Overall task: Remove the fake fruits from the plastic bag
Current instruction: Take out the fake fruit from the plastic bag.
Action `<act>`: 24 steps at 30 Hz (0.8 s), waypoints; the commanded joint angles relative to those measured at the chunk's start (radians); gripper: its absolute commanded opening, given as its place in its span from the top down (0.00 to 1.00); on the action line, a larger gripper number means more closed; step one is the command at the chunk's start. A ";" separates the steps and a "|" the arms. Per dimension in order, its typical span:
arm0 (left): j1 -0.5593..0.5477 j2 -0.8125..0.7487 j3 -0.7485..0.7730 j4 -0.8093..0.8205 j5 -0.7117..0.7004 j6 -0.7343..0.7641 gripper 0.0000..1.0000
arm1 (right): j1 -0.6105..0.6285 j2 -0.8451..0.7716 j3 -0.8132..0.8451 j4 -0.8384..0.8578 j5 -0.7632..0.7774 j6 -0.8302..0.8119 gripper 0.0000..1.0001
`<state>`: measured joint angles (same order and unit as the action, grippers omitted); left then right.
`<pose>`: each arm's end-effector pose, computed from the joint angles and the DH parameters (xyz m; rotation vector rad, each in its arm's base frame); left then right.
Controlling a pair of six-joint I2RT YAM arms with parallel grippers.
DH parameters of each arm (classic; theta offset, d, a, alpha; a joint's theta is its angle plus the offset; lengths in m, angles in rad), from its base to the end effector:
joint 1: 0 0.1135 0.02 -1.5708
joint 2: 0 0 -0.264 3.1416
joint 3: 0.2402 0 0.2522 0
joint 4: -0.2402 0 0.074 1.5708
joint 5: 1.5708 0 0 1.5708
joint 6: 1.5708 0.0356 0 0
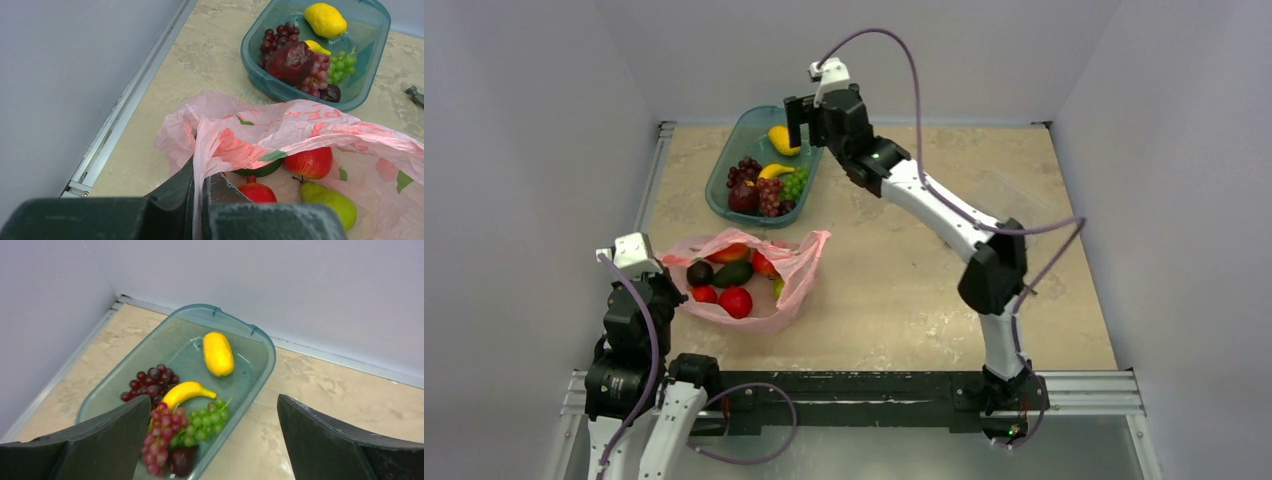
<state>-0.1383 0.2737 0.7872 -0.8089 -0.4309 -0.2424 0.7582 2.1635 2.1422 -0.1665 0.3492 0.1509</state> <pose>0.0530 0.0076 0.3265 -0.3887 1.7991 0.1357 0.3854 0.3482 0.3672 -0.2781 1.7385 0.3571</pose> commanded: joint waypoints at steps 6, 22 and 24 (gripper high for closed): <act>-0.006 -0.007 0.001 0.028 0.012 0.000 1.00 | 0.128 -0.472 -0.366 -0.055 -0.094 0.015 0.09; -0.006 -0.019 0.003 0.022 -0.011 -0.001 1.00 | 0.499 -0.326 -0.456 -0.049 -0.083 -0.010 0.64; -0.006 -0.016 0.004 0.022 -0.008 -0.001 1.00 | 0.500 -0.283 -0.451 -0.057 -0.067 -0.026 0.65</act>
<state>-0.1387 0.2611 0.7872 -0.8089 -0.4274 -0.2424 1.2648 1.8286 1.6840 -0.2237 0.2283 0.1509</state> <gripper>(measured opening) 0.009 0.363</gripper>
